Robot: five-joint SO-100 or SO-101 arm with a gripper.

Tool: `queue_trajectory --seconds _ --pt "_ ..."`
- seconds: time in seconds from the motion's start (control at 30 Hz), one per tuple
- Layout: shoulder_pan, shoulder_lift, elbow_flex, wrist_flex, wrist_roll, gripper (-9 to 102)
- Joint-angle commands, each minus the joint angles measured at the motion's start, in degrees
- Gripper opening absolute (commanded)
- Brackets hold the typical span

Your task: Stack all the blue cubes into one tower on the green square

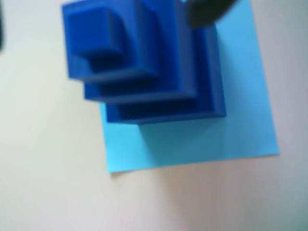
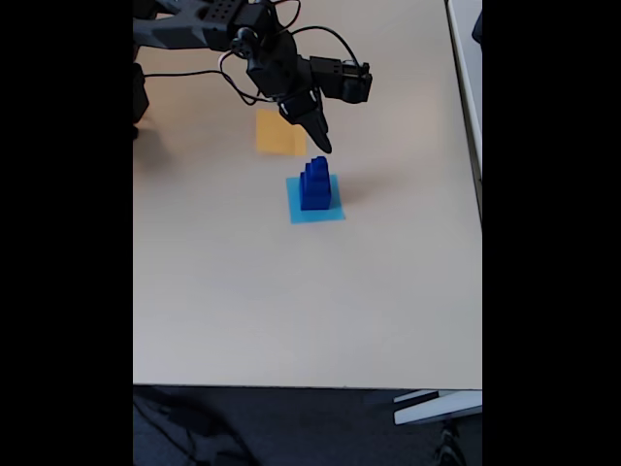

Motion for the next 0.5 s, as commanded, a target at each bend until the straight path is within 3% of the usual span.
queue_trajectory --seconds 0.0,0.47 --pt "0.62 0.18 -3.87 0.18 -1.05 20" --pt "1.93 -2.29 -4.22 0.44 -2.99 19"
